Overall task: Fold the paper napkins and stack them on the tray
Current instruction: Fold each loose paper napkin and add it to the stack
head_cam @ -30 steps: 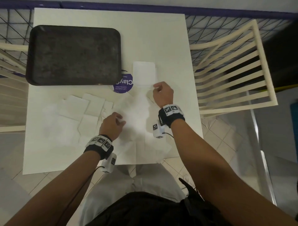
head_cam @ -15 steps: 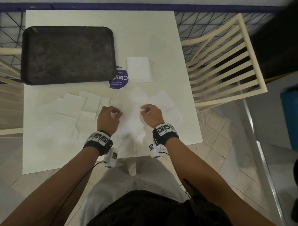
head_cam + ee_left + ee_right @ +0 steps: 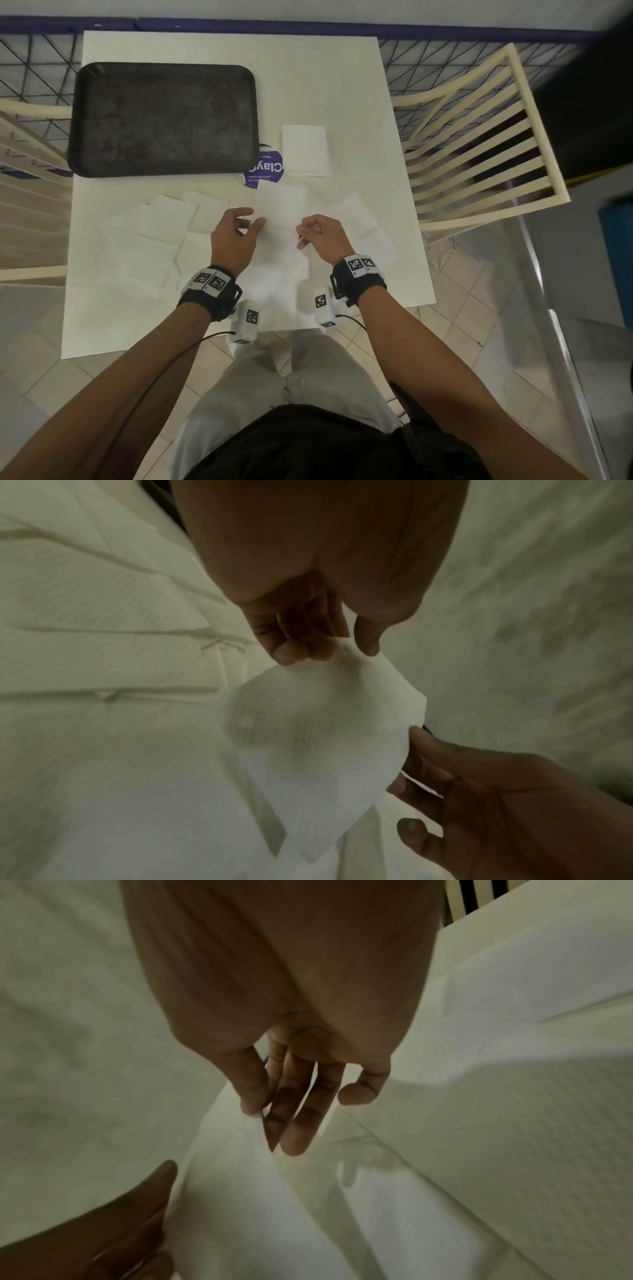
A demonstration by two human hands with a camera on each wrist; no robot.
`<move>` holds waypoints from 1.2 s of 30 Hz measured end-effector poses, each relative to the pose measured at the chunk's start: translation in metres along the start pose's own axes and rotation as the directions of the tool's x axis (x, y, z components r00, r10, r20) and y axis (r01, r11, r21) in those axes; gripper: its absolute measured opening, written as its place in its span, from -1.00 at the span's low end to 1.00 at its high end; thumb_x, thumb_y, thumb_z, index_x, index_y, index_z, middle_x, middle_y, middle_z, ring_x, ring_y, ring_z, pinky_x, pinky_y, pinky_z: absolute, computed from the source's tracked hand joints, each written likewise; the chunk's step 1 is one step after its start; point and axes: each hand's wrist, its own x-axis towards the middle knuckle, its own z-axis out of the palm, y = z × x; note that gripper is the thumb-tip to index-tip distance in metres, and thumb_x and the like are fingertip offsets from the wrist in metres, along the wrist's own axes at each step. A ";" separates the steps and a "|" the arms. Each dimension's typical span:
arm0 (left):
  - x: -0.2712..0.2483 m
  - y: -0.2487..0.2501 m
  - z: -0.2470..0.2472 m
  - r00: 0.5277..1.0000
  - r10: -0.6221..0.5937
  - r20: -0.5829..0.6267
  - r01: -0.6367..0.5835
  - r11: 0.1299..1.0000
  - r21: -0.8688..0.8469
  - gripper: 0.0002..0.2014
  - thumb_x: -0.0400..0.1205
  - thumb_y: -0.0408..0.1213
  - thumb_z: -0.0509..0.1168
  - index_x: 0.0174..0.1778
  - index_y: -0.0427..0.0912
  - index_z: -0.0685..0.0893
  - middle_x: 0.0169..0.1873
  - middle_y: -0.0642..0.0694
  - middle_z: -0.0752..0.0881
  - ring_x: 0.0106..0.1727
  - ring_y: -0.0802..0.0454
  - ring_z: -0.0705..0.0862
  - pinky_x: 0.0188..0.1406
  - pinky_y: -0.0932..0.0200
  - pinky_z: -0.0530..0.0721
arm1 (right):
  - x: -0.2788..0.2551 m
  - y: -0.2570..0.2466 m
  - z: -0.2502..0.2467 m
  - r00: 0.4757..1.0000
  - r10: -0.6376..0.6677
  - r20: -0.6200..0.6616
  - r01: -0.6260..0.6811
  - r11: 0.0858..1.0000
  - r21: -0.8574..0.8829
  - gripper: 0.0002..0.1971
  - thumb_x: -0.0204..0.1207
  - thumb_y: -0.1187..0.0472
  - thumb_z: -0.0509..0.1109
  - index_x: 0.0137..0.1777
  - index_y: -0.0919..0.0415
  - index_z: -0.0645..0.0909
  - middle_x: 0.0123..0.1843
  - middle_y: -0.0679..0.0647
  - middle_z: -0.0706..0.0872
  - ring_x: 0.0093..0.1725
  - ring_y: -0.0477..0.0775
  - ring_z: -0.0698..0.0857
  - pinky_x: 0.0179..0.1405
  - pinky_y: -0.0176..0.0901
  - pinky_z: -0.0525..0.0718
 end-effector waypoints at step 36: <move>-0.003 0.016 -0.015 0.934 -0.266 0.237 0.345 0.839 -0.420 -0.85 0.57 -0.46 0.53 -0.05 -0.19 0.73 -0.13 -0.23 0.84 -0.10 -0.19 0.80 0.06 -0.14 0.82 | 0.007 -0.007 -0.003 0.997 -0.007 -0.079 0.011 0.999 0.052 -0.84 0.51 0.37 0.46 0.05 0.17 0.67 -0.45 -0.08 0.59 -0.43 -0.06 0.58 -0.38 -0.33 0.50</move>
